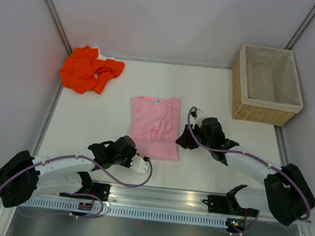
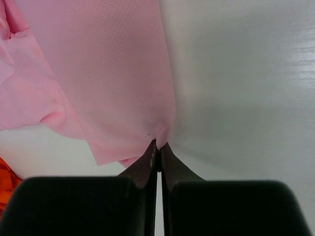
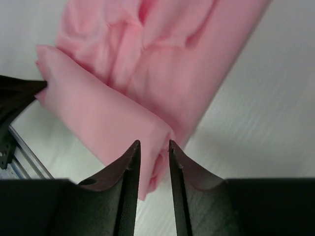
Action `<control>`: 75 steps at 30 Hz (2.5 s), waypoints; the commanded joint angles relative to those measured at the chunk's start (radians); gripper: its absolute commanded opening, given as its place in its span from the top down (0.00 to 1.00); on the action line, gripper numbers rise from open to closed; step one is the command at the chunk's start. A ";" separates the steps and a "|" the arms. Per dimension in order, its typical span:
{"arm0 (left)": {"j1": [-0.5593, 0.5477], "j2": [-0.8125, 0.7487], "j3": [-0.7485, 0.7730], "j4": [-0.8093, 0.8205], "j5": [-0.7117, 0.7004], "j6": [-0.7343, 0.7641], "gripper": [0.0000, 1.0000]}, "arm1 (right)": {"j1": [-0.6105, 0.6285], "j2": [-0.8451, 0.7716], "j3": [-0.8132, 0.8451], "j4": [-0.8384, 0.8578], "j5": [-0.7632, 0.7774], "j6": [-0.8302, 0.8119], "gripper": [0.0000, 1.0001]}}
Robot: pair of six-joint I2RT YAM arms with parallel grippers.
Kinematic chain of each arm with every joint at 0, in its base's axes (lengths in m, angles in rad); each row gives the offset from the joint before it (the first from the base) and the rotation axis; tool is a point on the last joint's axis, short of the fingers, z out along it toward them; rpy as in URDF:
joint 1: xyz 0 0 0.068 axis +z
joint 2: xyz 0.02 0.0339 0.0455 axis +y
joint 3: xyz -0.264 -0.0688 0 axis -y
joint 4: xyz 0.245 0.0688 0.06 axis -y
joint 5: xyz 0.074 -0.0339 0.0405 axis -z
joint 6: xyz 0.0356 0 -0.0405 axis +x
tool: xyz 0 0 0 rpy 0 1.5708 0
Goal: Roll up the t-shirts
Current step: Roll the tshirt
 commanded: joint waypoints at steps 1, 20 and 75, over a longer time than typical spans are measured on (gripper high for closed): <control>0.003 0.006 0.033 0.000 -0.008 -0.002 0.97 | 0.002 -0.173 0.135 -0.116 -0.018 -0.205 0.62; 0.160 -0.017 0.166 -0.134 0.223 -0.082 0.98 | 0.555 -0.314 -0.099 -0.166 0.451 -0.918 0.53; 0.502 0.286 0.476 -0.630 0.546 -0.068 0.98 | 0.170 0.012 0.134 -0.326 -0.364 -0.478 1.00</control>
